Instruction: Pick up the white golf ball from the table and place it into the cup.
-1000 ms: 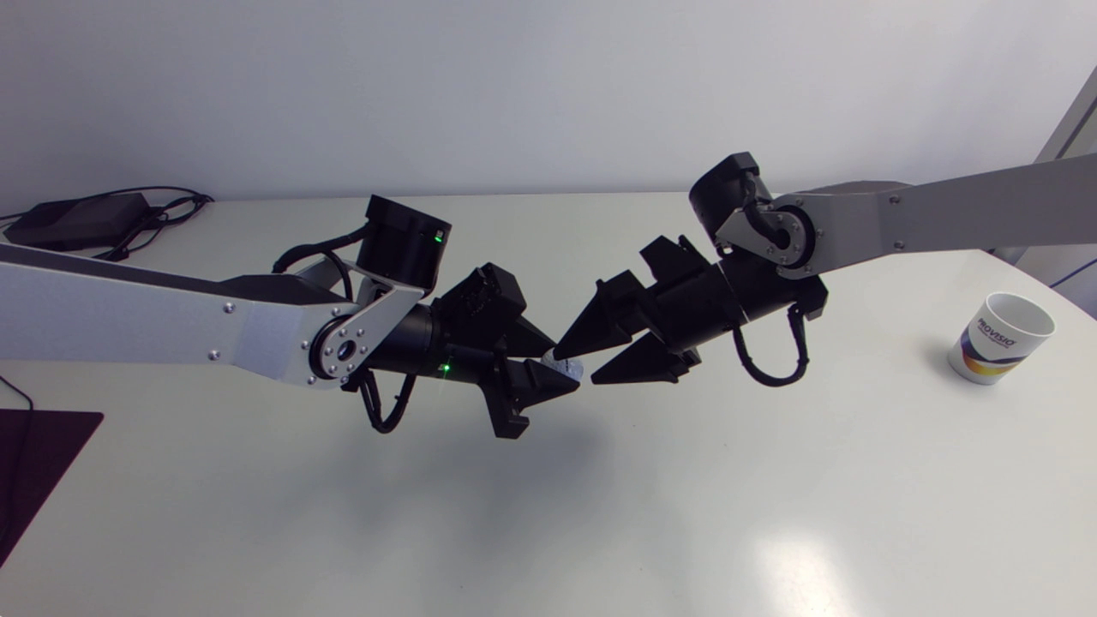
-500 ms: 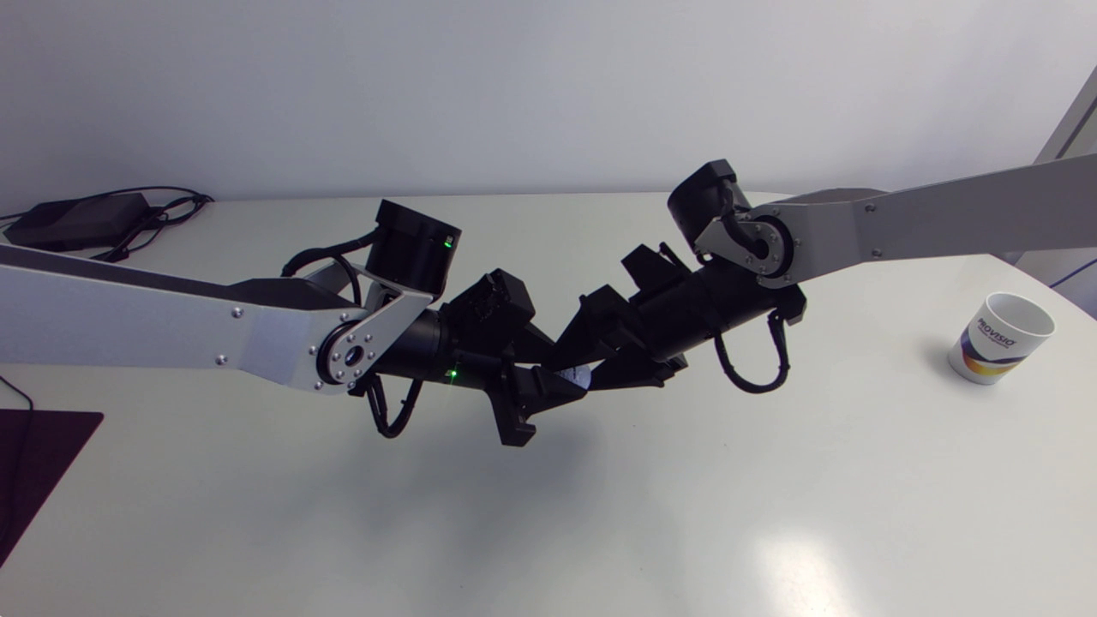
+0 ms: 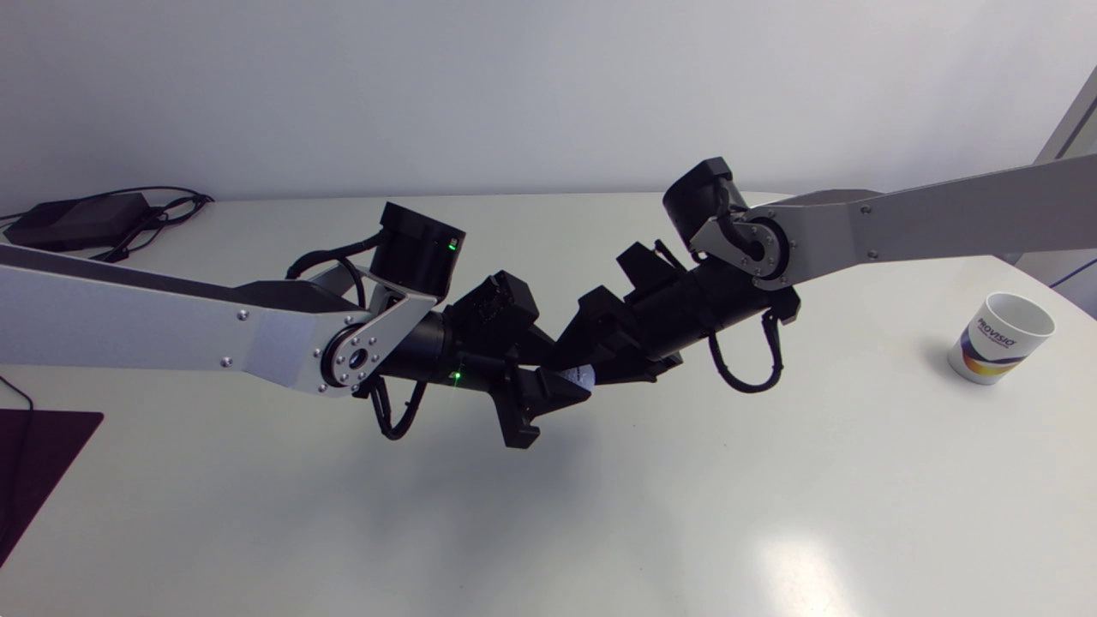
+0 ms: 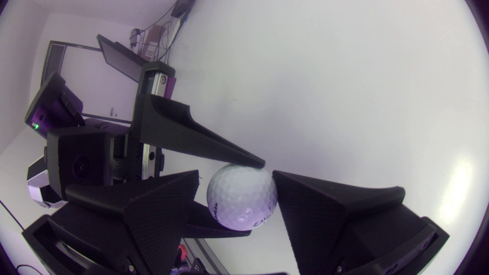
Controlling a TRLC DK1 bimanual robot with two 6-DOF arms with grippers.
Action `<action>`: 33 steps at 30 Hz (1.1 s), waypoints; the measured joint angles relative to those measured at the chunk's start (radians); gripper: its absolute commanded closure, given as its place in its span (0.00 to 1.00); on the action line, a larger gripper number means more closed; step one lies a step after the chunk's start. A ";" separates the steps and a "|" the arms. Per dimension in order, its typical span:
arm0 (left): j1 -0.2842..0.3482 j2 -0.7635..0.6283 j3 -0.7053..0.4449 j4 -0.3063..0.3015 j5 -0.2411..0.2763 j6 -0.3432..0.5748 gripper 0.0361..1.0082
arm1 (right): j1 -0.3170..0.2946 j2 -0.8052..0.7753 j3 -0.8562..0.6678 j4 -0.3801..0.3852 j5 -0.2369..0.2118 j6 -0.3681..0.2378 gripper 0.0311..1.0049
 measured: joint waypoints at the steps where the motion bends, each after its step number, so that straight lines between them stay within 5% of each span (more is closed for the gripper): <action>1: 0.000 0.003 0.000 0.002 0.000 0.000 0.58 | 0.000 0.000 0.000 0.000 0.002 0.000 0.39; 9: 0.000 0.012 0.006 0.008 0.001 0.000 0.58 | 0.000 0.000 -0.003 0.001 0.016 0.000 0.43; 24: 0.000 0.039 0.019 0.015 -0.026 -0.007 0.52 | 0.004 -0.002 -0.030 0.055 0.062 0.008 0.71; 28: -0.003 0.039 0.024 0.015 -0.037 -0.011 0.01 | 0.006 -0.014 -0.035 0.057 0.068 0.008 0.72; 33: -0.004 0.042 0.032 0.027 -0.058 -0.015 0.01 | 0.011 -0.042 -0.042 0.056 0.068 0.008 0.72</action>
